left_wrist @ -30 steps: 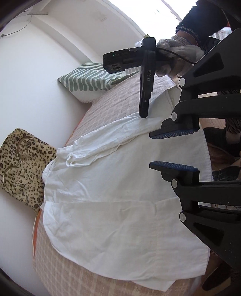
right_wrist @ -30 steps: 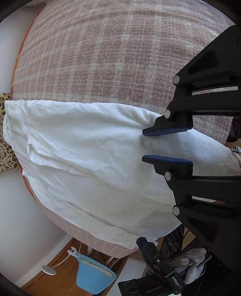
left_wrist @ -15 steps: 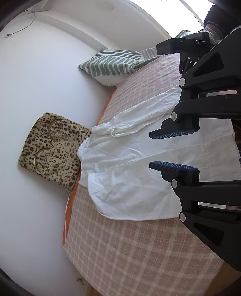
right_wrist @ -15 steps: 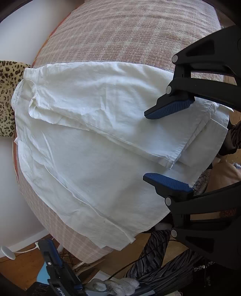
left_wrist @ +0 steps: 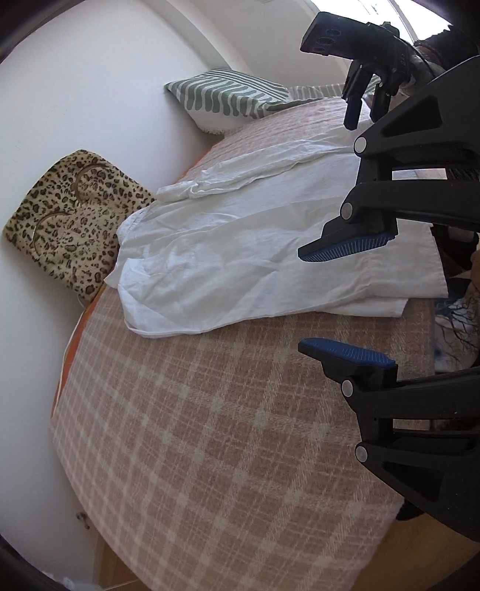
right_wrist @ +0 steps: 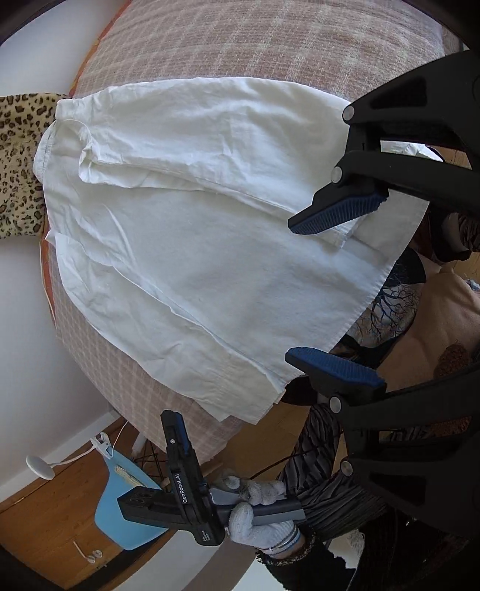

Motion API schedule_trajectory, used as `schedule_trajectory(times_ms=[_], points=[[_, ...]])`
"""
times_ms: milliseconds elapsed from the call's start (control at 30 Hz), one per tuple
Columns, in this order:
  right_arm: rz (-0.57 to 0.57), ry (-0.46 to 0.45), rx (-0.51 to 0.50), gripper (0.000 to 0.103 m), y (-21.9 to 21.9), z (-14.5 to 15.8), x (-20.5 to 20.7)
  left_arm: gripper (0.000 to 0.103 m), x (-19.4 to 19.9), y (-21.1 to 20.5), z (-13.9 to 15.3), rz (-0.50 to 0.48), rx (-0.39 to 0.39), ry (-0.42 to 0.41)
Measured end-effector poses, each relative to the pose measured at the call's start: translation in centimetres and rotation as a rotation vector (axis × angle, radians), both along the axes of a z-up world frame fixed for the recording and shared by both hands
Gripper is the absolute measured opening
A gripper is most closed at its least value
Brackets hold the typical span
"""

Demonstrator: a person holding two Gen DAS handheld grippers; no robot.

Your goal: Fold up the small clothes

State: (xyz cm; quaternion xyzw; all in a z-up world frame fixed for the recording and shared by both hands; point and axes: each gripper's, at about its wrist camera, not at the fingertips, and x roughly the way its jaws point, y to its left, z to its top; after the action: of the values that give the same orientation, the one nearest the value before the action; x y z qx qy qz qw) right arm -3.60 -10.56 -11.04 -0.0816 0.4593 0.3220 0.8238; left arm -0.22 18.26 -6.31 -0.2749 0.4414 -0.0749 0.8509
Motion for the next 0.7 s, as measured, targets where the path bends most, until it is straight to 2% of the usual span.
schedule_trajectory(times_ms=[300,433,467,500,567,700], points=[[-0.016,-0.049,0.050,0.068,3.4,1.8,3.8,0.041,-1.0,-1.1,-2.4,-0.053,-0.140,0.054],[-0.040,-0.030,0.086,0.068,3.9,2.3,5.3,0.038,-0.6,-2.0,-2.2,-0.062,-0.109,0.025],[-0.047,-0.027,0.095,0.068,4.0,2.5,5.6,0.030,-0.5,-2.2,-2.2,-0.055,-0.103,0.021],[-0.056,-0.023,0.100,0.068,4.1,2.8,6.0,0.018,-0.4,-2.3,-2.3,-0.054,-0.095,0.021],[-0.072,-0.018,0.118,0.068,4.3,3.5,7.1,0.005,-0.2,-2.7,-2.2,-0.056,-0.049,0.005],[-0.084,-0.008,0.145,0.068,5.5,5.3,10.1,0.005,-0.3,-3.6,-1.1,-0.089,0.006,-0.069]])
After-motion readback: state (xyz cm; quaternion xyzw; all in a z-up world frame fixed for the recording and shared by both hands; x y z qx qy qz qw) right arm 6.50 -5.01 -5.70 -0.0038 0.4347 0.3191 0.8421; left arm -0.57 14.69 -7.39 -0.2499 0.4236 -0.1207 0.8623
